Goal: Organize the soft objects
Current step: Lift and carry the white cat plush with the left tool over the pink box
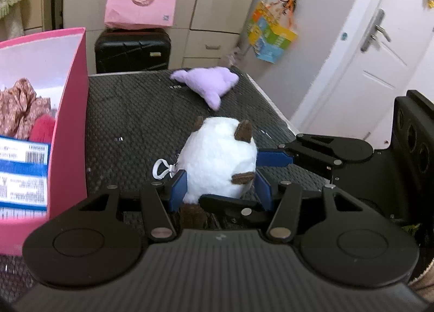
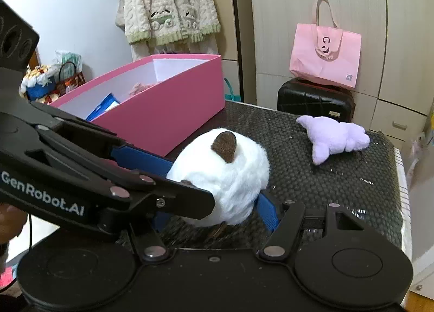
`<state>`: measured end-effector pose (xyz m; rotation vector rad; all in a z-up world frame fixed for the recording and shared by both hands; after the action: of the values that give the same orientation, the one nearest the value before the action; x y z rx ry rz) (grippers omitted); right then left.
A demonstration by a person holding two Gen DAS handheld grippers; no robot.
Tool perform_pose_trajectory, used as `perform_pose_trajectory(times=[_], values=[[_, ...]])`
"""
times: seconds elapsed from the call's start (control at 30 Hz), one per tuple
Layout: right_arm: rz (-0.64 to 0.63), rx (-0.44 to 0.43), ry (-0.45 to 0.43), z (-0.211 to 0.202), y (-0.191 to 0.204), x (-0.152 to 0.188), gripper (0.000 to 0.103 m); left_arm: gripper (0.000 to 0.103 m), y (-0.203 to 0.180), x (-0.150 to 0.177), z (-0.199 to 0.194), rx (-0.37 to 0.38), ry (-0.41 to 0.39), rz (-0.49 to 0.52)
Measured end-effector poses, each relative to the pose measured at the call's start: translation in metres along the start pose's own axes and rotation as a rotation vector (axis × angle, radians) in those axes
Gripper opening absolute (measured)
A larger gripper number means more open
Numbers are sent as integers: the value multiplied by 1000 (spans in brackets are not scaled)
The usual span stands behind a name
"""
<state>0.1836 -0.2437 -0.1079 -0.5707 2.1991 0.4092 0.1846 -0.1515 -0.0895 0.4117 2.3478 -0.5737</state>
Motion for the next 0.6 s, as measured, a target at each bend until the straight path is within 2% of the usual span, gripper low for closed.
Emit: perform_pose_trajectory(times=[0.27,0.6], values=[[-28,17,47,-25,36,15,71,53,-6,25,-27,28,60,4],[-98,-7,13,-60,90,18,71,53,-13,51,-87,24,69,66]])
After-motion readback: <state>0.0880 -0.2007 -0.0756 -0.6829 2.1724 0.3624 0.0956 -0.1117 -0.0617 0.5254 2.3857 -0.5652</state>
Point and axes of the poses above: each gripper's, at about its wrist camera, not at the fingertips, and z roughly the way its jaws point, y to its left, x to its underside, the point moved 7 cm from there along z, roughly the way its jaws point, and after that the axes turned 1 degree about -z, right-handed, at the moved point
